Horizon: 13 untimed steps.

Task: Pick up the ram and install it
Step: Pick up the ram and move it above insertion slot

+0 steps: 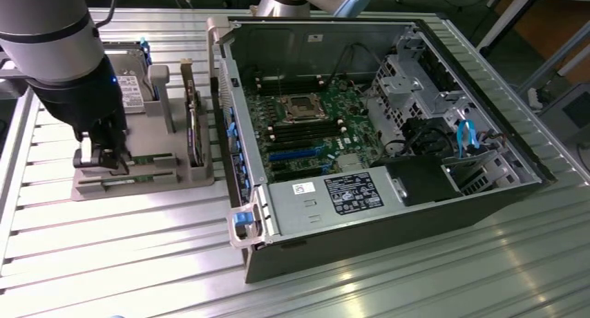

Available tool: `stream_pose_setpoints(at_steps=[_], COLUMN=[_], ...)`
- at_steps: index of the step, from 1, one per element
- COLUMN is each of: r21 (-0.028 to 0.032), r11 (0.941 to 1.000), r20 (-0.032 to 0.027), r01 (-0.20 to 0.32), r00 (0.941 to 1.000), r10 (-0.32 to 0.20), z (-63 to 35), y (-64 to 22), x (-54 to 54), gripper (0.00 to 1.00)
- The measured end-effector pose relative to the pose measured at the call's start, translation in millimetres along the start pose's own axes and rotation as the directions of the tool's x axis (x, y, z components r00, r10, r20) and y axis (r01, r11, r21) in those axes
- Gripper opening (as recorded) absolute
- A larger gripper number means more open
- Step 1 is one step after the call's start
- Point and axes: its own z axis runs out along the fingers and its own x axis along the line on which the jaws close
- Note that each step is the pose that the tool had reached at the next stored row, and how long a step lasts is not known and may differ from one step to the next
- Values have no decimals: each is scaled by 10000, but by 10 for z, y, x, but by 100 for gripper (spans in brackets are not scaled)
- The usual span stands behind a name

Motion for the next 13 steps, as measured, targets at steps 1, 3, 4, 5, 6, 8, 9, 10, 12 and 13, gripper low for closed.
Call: stream_pose_setpoints(at_steps=[1,3,4,5,6,8,9,10,12,13], r21=[1,0,0,0,1,1,0,1,0,0], r11=[10000,10000,10000,10000,10000,10000,10000,10000,10000,10000], r20=[0,0,-1,-1,-1,-1,-1,-1,-1,-1], r01=[1,1,1,1,0,1,1,1,1,1], r00=[10000,10000,10000,10000,10000,10000,10000,10000,10000,10000], r10=[-1,-1,-1,-1,0,-1,-1,-1,-1,-1], z=[38,89,124,147,162,204,223,239,276,293], y=[-8,-20,-22,-20,-18,-14,-13,-12,-11,-10], x=[-3,-8,-15,-30,-41,-63,-67,-69,-72,-74], gripper=[29,29,29,29,29,29,29,29,29,29])
